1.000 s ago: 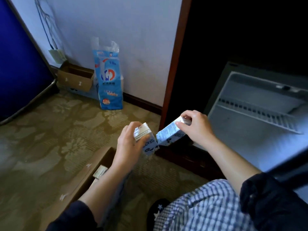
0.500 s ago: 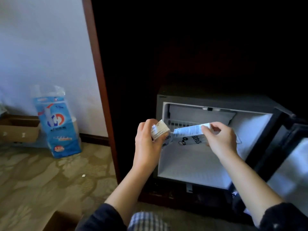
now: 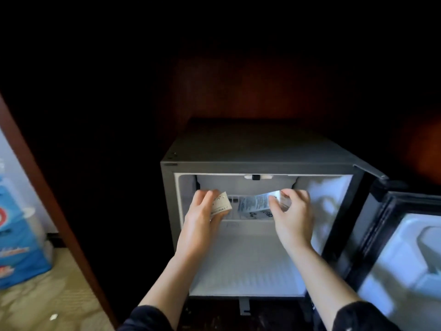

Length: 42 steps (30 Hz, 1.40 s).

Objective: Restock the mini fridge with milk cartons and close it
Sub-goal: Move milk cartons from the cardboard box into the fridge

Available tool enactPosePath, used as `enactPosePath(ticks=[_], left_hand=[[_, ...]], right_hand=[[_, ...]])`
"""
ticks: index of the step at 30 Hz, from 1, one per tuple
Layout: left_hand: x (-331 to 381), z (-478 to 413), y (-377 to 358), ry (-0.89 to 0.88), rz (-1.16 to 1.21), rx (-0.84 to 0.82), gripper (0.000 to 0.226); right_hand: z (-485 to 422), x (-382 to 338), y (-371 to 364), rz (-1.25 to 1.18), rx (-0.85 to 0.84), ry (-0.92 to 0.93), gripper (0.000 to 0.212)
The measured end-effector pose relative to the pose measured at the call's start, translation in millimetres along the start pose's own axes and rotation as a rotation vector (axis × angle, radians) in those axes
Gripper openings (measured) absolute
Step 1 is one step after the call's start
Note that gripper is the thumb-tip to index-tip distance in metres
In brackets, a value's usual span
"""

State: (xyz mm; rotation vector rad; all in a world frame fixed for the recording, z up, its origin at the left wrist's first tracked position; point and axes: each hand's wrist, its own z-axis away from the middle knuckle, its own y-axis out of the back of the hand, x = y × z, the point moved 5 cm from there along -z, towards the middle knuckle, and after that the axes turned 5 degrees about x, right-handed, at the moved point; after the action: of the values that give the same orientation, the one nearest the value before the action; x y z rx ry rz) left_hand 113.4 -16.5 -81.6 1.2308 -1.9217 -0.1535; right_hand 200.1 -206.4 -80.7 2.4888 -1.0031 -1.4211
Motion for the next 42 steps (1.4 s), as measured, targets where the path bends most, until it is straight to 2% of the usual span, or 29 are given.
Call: enactPosePath(ticks=[6,11,19,22,25,31,35,42], left_hand=[[-10.9,-13.1,-21.8,0.011,0.006,-0.034,0.035],[-18.1,-28.3,-33.6,0.062,0.063,-0.071,0.039],[-31.3,-37.5,-47.7,0.257,0.308,-0.052,0.044],[-39.2,-37.2,-54.9,0.309,0.316,-0.063,0.055],[-48.7,-31.1,-63.6,0.362,0.267,-0.075,0.06],[-64.4,-24.7,-75.8,0.45,0.168,0.064,0.062],[-73.8,-28.9,-81.1,0.458,0.203,0.09,0.063],[-82.5,-40.0,-92.0,0.453,0.189,0.115,0.061]], right_hand=[[-3.9,-12.5,-18.3,0.105,-0.003,0.171,0.02],[-7.4,-28.8,-36.1,0.188,-0.076,0.25,0.035],[-13.2,-14.0,-72.6,-0.097,-0.404,0.102,0.042],[-13.2,-2.0,-82.3,-0.115,-0.439,0.075,0.05],[-9.8,7.1,-94.6,-0.076,-0.468,0.083,0.048],[-0.5,18.9,-116.3,-0.088,-0.472,0.055,0.041],[2.1,19.1,-126.2,-0.113,-0.433,0.064,0.037],[0.0,21.5,-139.0,0.023,-0.309,0.043,0.024]])
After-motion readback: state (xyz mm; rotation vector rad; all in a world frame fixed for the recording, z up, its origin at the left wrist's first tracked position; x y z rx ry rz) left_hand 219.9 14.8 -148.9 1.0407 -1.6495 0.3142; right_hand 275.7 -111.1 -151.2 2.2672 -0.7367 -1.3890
